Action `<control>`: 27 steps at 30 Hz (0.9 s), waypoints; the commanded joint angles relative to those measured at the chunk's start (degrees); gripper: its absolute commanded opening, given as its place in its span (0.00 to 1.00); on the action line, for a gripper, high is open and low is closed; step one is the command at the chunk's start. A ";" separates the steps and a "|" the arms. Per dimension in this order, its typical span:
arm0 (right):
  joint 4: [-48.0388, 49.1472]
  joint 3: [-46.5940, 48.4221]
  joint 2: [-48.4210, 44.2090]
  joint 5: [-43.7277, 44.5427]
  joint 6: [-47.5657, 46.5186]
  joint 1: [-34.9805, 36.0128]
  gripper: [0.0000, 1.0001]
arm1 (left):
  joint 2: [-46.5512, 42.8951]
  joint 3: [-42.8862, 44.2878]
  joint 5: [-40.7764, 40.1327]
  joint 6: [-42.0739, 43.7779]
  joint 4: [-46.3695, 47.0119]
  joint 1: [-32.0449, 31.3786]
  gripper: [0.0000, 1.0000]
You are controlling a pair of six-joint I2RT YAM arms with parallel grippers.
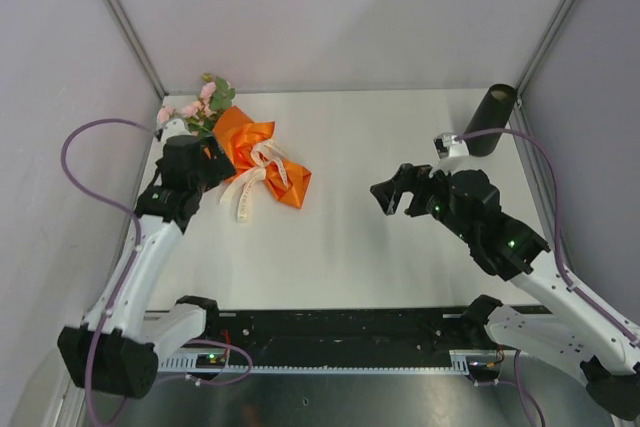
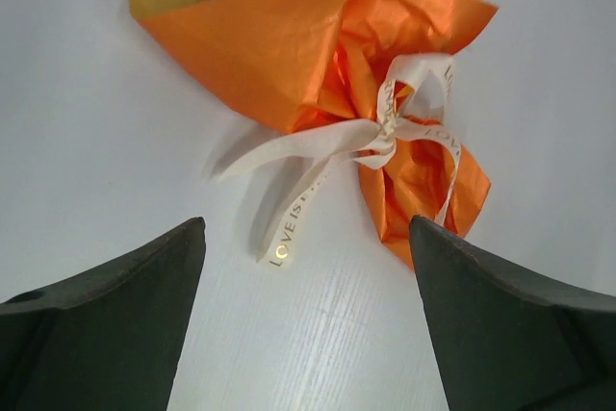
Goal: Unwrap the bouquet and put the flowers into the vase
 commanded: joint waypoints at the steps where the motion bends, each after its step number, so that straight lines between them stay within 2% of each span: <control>1: 3.54 -1.34 -3.38 -2.34 -2.73 0.57 0.99 | 5.78 2.13 6.93 -5.33 2.68 0.71 0.90; 6: 3.16 -2.43 -4.61 -2.46 -2.71 0.52 0.99 | 10.38 -1.81 9.87 -7.52 7.36 0.71 0.86; 20: 6.37 -4.02 -2.40 -3.28 0.17 0.02 0.96 | 19.21 -9.68 8.68 -7.22 12.57 0.67 0.81; 27: 9.29 -4.05 -0.63 -5.62 1.39 0.01 0.94 | 24.14 -10.80 9.09 -9.50 14.96 -0.22 0.72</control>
